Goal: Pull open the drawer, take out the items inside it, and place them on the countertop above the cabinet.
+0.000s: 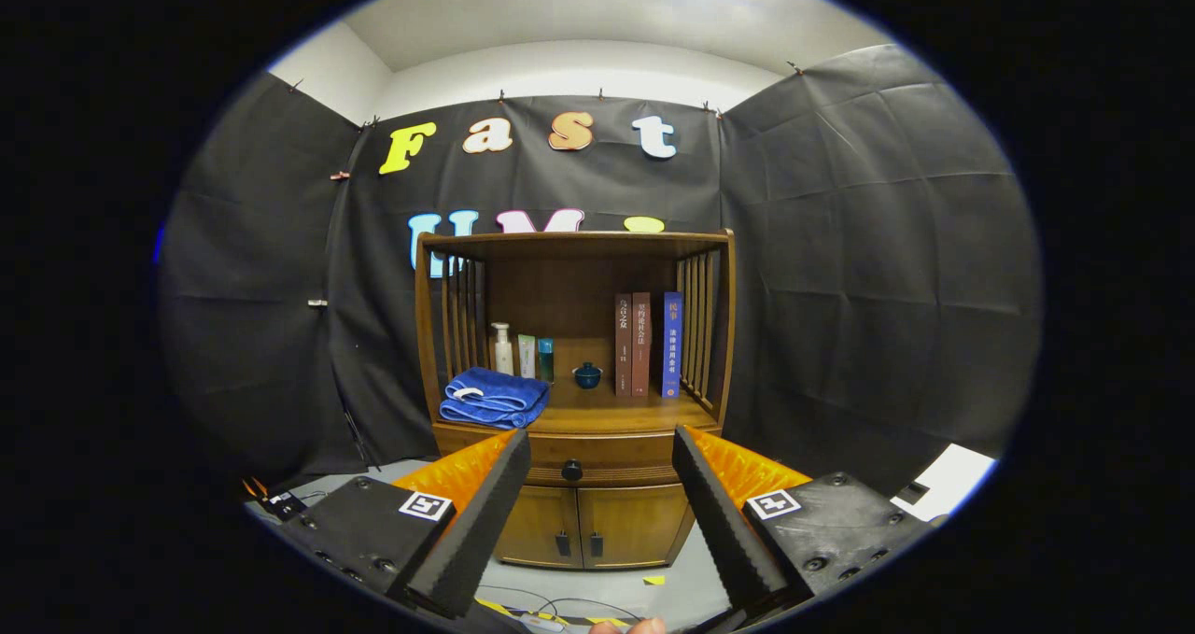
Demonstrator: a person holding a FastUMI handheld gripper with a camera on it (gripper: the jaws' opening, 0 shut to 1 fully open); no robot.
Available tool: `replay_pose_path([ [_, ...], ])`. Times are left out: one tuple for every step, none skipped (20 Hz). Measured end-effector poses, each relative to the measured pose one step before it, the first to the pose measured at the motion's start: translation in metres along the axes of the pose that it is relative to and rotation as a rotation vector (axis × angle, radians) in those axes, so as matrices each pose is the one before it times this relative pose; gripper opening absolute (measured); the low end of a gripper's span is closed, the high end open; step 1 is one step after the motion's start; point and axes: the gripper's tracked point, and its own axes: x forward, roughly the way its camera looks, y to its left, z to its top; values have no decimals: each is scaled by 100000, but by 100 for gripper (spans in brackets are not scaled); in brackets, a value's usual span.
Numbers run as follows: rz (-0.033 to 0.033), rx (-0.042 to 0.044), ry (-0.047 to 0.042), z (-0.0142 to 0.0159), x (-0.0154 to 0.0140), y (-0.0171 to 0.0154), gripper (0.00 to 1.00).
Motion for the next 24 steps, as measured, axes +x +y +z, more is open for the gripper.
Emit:
replay_pose_path([
  [163,272,289,-83,48,-53,99],
  [39,417,355,-101,66,-52,99],
  [112,411,223,-84,102,-58,99],
  [-69,170,136,-84,69,-158,99],
  [-66,86,-28,-57,169,-79,99],
  [-70,69,206,-217,266,-189,99],
  [-41,230,506,-257,391,-88,99],
  [-8,367,671,-267,308,-123,99],
  [71,375,803,-306,513,-90,99],
  [115,313,734,-272,430,-222,99],
  [115,137,657,-231,666,-21,99],
  [169,157,727,-307,700,23,99],
  [202,324,606,-246,728,-64,99],
  [111,348,553,-221,731,-139,99],
  [147,363,576,-262,1028,-17,99],
  [547,711,316,-252,1028,162,99],
  [147,201,543,-415,1281,60,99],
  [278,-245,962,-801,1281,53,99],
  [90,-717,1105,-814,1418,75,99],
  [389,-851,1290,-744,1394,167,99],
  [683,-585,1352,-865,1521,311,99],
  [1039,18,1676,-851,1458,338,99],
  [639,-58,1804,-928,1543,273,99],
  [890,111,1969,-972,1514,395,99],
])
